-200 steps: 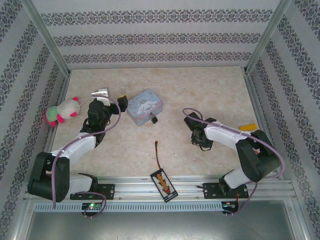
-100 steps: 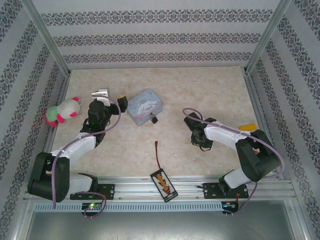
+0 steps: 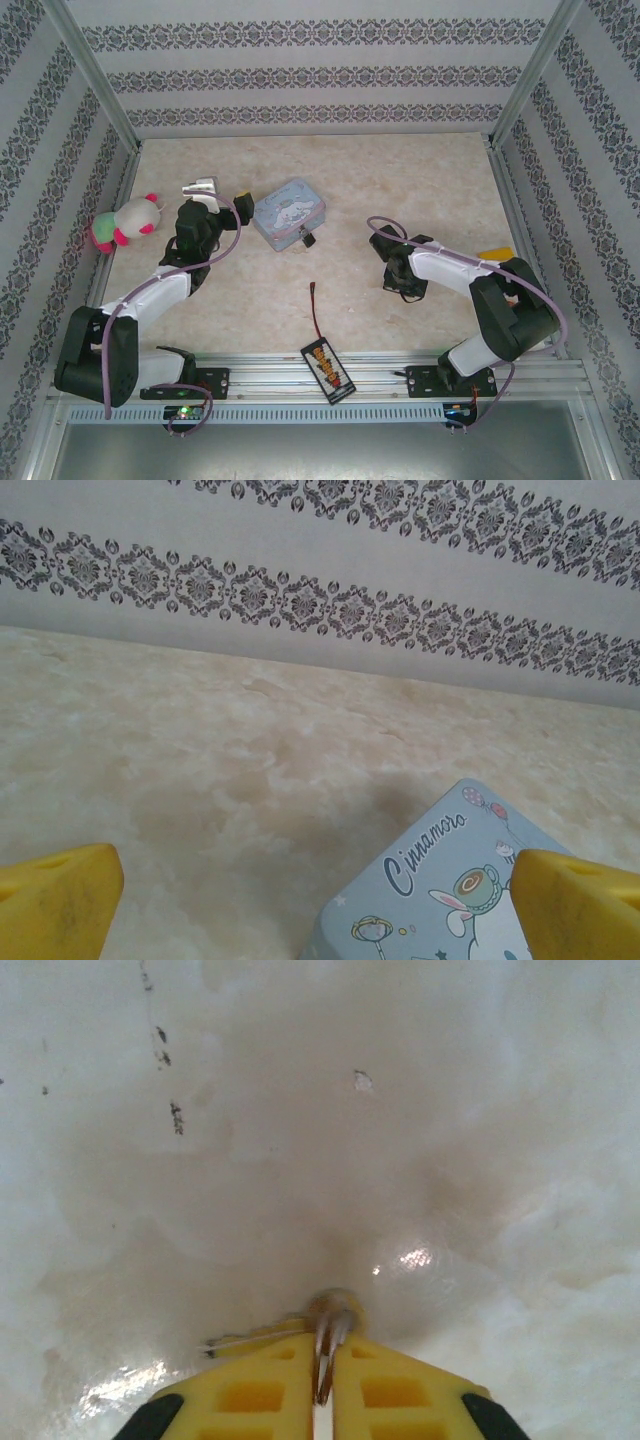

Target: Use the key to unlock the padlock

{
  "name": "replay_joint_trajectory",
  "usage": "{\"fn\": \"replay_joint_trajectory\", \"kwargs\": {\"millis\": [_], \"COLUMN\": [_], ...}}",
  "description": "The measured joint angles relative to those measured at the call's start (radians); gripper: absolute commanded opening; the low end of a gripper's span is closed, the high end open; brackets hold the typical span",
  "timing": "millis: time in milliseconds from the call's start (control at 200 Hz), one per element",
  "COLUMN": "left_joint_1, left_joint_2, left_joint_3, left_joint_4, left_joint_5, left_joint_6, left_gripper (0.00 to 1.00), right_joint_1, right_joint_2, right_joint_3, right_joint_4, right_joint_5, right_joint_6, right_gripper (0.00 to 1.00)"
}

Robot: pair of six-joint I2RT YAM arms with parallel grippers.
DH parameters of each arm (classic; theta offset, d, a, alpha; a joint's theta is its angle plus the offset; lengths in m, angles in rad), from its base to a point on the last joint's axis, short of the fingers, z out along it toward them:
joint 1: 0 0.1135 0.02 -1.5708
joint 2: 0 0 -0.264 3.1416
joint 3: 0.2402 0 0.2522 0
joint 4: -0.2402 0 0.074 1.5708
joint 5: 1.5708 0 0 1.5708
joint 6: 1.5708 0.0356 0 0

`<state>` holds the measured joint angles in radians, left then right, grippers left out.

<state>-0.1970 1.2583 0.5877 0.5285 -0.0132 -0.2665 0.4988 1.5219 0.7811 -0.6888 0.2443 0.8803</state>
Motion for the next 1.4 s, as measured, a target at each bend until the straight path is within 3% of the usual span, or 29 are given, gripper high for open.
{"fn": "replay_joint_trajectory", "kwargs": {"millis": [75,550,994,1199,1399], "left_joint_1": [0.0,0.0,0.0,0.0,0.0], "left_joint_2": [-0.011,-0.035,-0.037,-0.038,-0.039], "left_joint_3": [0.0,0.026,0.069,0.064,0.032], "left_joint_4": [-0.005,-0.079,-0.126,-0.114,-0.033], "left_joint_5": [-0.005,-0.005,0.021,0.076,0.214], "left_joint_6": [0.0,-0.012,-0.045,-0.045,-0.006], "left_gripper": [0.99,0.99,0.99,0.99,0.99], "right_joint_1": [0.0,0.042,0.095,0.1,0.1], "right_joint_2": [-0.011,-0.163,-0.224,-0.263,-0.27], "right_joint_3": [0.0,0.061,0.148,0.154,0.191], "right_joint_4": [0.0,0.013,0.184,0.285,0.33], "right_joint_5": [0.0,-0.011,-0.082,-0.154,-0.235], "right_joint_6": [-0.003,-0.136,-0.31,-0.362,-0.381], "right_gripper": [0.0,0.0,0.0,0.0,0.0]}}
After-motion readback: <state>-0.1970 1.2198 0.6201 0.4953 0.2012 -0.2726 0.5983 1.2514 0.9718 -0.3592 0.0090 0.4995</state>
